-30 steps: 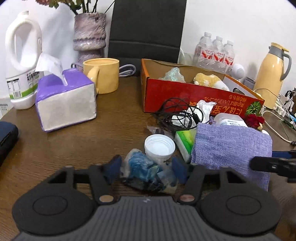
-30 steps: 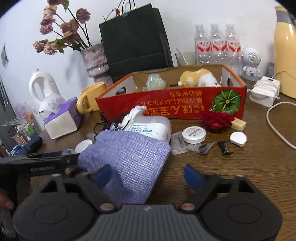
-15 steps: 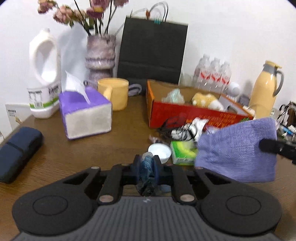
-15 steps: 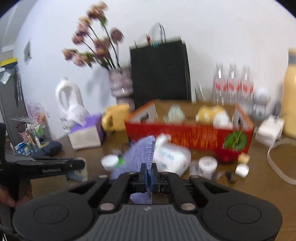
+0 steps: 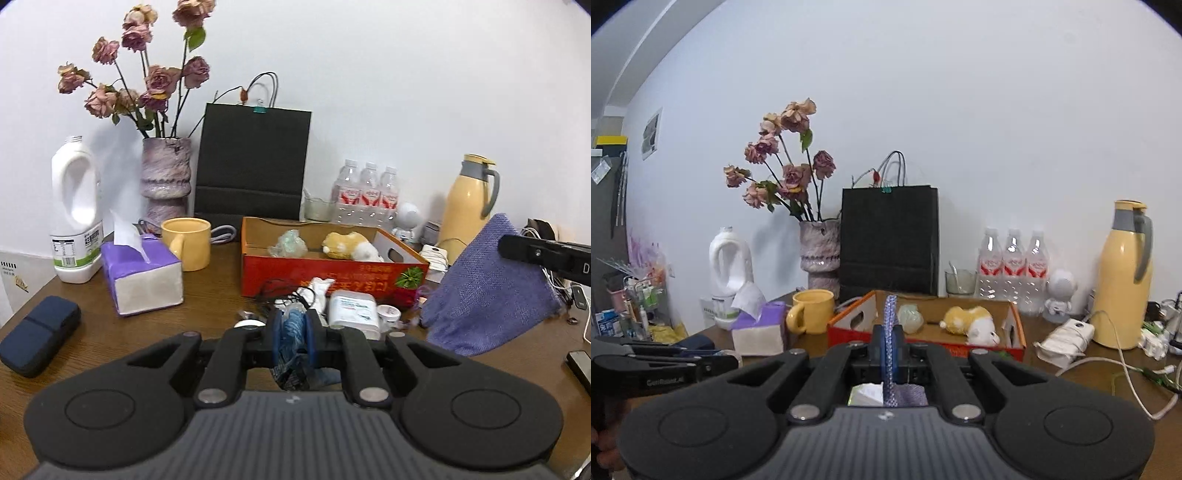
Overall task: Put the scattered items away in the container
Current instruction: 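Carry the packet and purple pouch into the box and release both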
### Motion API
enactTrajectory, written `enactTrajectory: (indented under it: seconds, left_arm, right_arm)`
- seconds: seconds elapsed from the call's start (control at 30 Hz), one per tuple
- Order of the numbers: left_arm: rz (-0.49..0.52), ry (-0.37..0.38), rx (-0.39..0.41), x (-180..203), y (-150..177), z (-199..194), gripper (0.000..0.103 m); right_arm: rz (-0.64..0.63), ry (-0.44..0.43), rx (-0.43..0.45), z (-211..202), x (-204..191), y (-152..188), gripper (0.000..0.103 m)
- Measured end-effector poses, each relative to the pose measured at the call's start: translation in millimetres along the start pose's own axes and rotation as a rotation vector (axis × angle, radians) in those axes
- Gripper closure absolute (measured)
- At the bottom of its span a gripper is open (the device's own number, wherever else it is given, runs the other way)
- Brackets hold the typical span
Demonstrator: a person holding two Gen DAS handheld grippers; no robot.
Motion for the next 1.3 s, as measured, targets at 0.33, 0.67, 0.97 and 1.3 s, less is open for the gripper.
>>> enactTrajectory:
  seconds: [0.33,0.67,0.97,1.3]
  left_arm:
    - [0.017,0.059,-0.085,15.8,26.0,16.9,0.089]
    - [0.01,0.049,-0.138,14.9,39.4,33.4,0.089]
    - [0.051,0.048,-0.035,26.8,20.7,1.9,0.089]
    - [0.148,0.079,0.088,19.7,-111.8,111.8,0.089]
  right_arm:
    - [0.039,-0.033,-0.23,21.7,9.0,41.0,0.093]
    - [0.043,0.019,-0.344,47.7,7.2,83.0,0.101]
    - [0.046,0.026,-0.186,0.0,9.1,39.2,0.102]
    - [0.015,0.009,-0.086,108.5,37.6,-54.8,0.102]
Point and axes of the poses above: each gripper's, at about its wrist camera, not at the fingertips, and z roughly the way its jaws point, x to its right, y to its underside, the point moved 1 cm from there along z, roughly the way its jaws point, and after that the axes turned 3 degrees about y, right-handed, at the moved point
